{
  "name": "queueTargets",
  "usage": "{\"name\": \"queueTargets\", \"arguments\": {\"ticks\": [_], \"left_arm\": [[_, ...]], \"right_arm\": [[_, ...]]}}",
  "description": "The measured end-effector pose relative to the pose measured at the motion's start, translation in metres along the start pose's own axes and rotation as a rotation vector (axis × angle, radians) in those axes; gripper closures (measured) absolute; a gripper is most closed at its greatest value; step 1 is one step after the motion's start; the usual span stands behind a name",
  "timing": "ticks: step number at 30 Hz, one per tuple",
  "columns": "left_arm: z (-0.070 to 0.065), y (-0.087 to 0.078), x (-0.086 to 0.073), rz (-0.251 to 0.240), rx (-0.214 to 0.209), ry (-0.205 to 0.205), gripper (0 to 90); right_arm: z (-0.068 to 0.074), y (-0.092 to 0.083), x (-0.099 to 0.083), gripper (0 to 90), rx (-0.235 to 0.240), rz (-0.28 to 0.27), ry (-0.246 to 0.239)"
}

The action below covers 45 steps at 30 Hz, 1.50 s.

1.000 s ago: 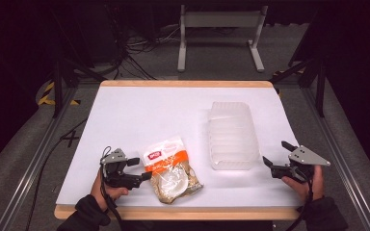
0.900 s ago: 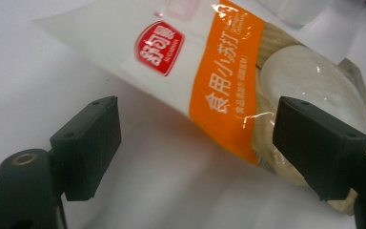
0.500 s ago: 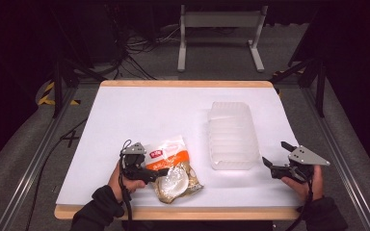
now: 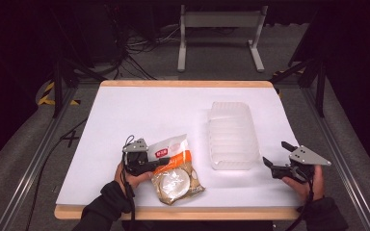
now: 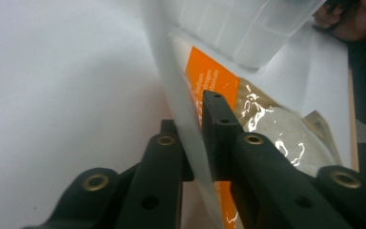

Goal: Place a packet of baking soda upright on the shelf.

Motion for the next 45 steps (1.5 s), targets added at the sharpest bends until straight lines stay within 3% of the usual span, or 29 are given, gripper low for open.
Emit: {"name": "queueTargets", "arguments": {"ticks": [2, 5, 11, 16, 22, 35, 45], "left_arm": [[-0.009, -0.006, 0.004, -0.046, -0.001, 0.058, 89.2], [-0.017, -0.011, 0.007, -0.092, -0.002, 0.099, 89.6], [-0.034, -0.018, 0.016, -0.168, -0.021, 0.149, 89.7], [-0.045, -0.024, 0.026, -0.192, -0.020, 0.199, 89.8], [-0.051, -0.032, 0.032, -0.222, -0.003, 0.218, 89.8], [-0.058, -0.038, 0.044, -0.228, 0.027, 0.280, 89.8], [-0.046, -0.038, 0.058, -0.295, 0.009, 0.258, 89.8]], "right_arm": [[0.000, 0.000, 0.000, 11.2, -0.002, -0.001, -0.001], [0.000, 0.000, 0.000, 11.1, -0.002, -0.001, 0.000], [-0.001, -0.001, 0.000, 11.1, -0.003, -0.006, 0.004], [-0.001, -0.001, 0.000, 10.8, 0.009, -0.010, 0.002], [0.000, 0.000, -0.002, 10.3, 0.010, -0.009, -0.006], [-0.001, 0.001, -0.003, 10.2, 0.001, -0.013, 0.001], [-0.001, 0.001, -0.004, 9.4, -0.004, -0.011, 0.002]]}}
Point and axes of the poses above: each handheld gripper's, and its own axes: y roughly forward along the jaws, x roughly out of its top, z roughly to its left, the point moved 1 cm from there along y, roughly forward along the jaws
